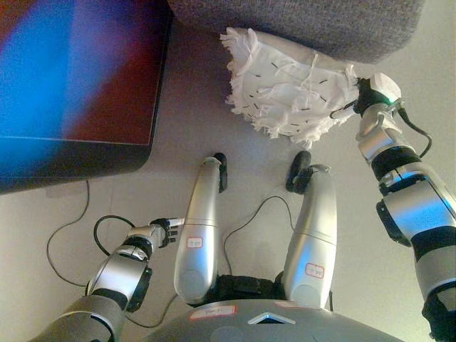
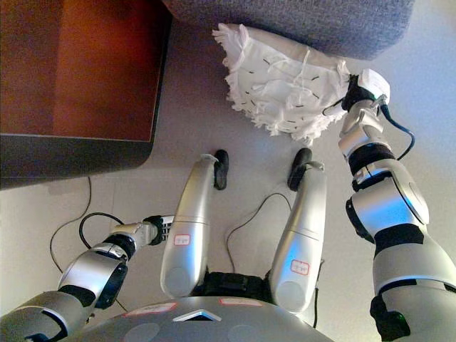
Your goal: Pick up the pillow and put it on the sofa.
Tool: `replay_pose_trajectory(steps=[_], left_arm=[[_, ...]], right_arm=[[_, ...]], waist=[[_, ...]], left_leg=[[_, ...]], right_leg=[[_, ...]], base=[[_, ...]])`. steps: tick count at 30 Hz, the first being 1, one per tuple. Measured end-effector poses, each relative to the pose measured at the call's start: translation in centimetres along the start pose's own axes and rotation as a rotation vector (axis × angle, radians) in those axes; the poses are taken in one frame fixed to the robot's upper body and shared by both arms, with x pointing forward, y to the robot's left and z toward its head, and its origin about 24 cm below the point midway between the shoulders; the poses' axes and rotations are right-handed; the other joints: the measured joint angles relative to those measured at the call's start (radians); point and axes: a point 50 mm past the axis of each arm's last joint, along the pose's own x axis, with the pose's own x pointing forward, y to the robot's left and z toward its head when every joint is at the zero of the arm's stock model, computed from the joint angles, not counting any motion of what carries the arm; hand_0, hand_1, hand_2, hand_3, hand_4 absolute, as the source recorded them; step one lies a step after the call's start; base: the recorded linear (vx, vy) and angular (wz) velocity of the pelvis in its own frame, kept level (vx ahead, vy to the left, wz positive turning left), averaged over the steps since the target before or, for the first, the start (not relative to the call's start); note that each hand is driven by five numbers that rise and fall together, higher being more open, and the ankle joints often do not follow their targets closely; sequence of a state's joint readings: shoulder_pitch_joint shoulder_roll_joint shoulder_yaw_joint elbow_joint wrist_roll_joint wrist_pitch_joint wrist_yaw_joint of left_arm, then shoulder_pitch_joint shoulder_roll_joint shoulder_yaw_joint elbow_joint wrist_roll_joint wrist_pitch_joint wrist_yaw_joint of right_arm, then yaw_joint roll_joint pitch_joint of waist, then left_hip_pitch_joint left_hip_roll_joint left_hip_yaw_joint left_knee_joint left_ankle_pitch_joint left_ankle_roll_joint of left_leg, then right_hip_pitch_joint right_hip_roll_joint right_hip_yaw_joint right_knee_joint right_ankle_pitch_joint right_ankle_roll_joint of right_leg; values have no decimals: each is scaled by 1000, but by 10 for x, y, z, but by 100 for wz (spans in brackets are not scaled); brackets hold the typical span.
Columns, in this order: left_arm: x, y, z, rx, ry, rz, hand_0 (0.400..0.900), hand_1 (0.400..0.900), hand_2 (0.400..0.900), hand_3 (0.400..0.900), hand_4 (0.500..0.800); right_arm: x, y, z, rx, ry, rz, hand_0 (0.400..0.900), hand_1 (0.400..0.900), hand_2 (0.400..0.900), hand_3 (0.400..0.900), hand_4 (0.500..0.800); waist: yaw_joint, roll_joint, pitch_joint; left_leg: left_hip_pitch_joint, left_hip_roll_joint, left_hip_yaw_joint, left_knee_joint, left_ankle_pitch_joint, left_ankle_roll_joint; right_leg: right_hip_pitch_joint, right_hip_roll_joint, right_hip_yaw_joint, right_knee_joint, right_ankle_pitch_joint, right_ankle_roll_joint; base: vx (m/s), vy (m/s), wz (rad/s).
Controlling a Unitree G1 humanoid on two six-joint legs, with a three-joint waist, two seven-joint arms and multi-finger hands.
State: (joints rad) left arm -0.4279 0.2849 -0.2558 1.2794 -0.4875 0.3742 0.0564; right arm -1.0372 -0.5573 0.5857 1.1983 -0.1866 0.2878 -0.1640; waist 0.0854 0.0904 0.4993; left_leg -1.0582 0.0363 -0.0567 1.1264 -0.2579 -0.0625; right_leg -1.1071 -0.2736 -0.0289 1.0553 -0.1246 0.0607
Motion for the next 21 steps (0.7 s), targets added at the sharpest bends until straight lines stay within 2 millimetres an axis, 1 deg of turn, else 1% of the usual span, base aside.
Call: replay_pose_trajectory(steps=[2, 3, 4, 5, 6, 7, 8, 9, 10, 11, 13, 16, 18, 21], left_arm=[[0, 0, -1, -5, 6, 0, 900, 900, 900, 900, 800], [0, 2, -3, -6, 17, 4, 900, 900, 900, 900, 800], [1, 7, -6, -7, 26, 14, 900, 900, 900, 900, 800], [0, 11, -6, -9, 25, 25, 900, 900, 900, 900, 800], [0, 13, -6, -10, 26, 30, 900, 900, 900, 900, 800], [1, 14, -11, -11, 41, 31, 900, 900, 900, 900, 800], [2, 14, -16, -14, 52, 29, 900, 900, 900, 900, 800], [2, 13, -16, -15, 53, 26, 900, 900, 900, 900, 800], [2, 15, -17, -16, 53, 27, 900, 900, 900, 900, 800], [2, 17, -17, -16, 50, 31, 900, 900, 900, 900, 800], [2, 18, -16, -17, 45, 31, 900, 900, 900, 900, 800], [3, 17, -24, -17, 60, 26, 900, 900, 900, 900, 800], [3, 18, -27, -18, 61, 27, 900, 900, 900, 900, 800], [3, 17, -27, -18, 49, 17, 900, 900, 900, 900, 800]], right_arm=[[1, -8, 7, 26, -8, -4, 900, 900, 900, 900, 800], [1, -9, 8, 41, -8, 6, 900, 900, 900, 900, 800], [1, -8, 6, 56, 2, 22, 900, 900, 900, 900, 800], [2, -10, 7, 71, 5, 29, 900, 900, 900, 900, 800], [2, -15, 13, 83, -10, 29, 900, 900, 900, 900, 800], [2, -19, 19, 93, -28, 35, 900, 900, 900, 900, 800], [2, -22, 23, 104, -46, 45, 533, 533, 533, 533, 580], [2, -23, 21, 109, -41, 55, 400, 400, 400, 400, 500], [2, -22, 19, 118, -31, 73, 400, 400, 400, 400, 500], [2, -21, 18, 127, -28, 86, 400, 400, 400, 400, 500], [2, -22, 19, 143, -34, 97, 400, 400, 400, 400, 500], [2, -20, 20, 147, -44, 111, 400, 400, 400, 400, 500], [2, -15, 16, 146, -38, 131, 400, 400, 400, 400, 500], [1, -8, 10, 144, -27, 154, 400, 400, 400, 400, 500]], waist=[[4, 0, 0], [9, 1, 0], [8, 0, -1], [6, 1, -1], [1, 1, -1], [4, 2, -1], [3, 9, -1], [7, 9, -1], [5, 9, -1], [2, 10, -2], [5, 10, -2], [6, 10, -2], [5, 11, -2], [6, 11, -2]], left_leg=[[-33, 2, -2, 11, 0, 0], [-46, 12, -2, 26, 0, 0], [-56, 22, 2, 57, 0, 0], [-74, 29, 3, 85, -2, -10], [-95, 26, 4, 108, -11, -18], [-98, 25, -7, 177, -41, 4], [-84, 23, -21, 190, -89, -38], [-86, 24, -20, 191, -91, -37], [-82, 25, -17, 196, -91, -36], [-81, 25, -17, 201, -91, -35], [-81, 29, -21, 192, -91, -35], [-74, 29, -33, 182, -90, -34], [-66, 29, -42, 183, -90, -34], [-57, 29, -44, 179, -90, -34]], right_leg=[[-34, 2, -1, 11, -2, 1], [-47, 11, 6, 70, -38, -18], [-39, 17, 30, 184, -104, -60], [-47, 16, 36, 225, -159, -12], [-70, 14, 32, 229, -160, -13], [-89, 18, 30, 234, -160, -13], [-101, 17, 25, 239, -160, -14], [-106, 17, 27, 242, -159, -15], [-102, 17, 31, 259, -165, -25], [-99, 16, 32, 262, -166, -27], [-99, 17, 24, 254, -167, -27], [-92, 17, 8, 239, -167, -27], [-81, 16, -2, 238, -166, -27], [-69, 16, -5, 236, -166, -27]], base=[[0, 0, 0], [0, 0, 0], [0, 0, 0], [0, 0, 0], [0, 0, 0], [0, 0, 0], [0, 0, 0], [0, 0, 0], [0, 0, 0], [16, -18, -4], [18, -10, -5], [31, -9, -3], [0, 0, 0], [0, 0, 0]])
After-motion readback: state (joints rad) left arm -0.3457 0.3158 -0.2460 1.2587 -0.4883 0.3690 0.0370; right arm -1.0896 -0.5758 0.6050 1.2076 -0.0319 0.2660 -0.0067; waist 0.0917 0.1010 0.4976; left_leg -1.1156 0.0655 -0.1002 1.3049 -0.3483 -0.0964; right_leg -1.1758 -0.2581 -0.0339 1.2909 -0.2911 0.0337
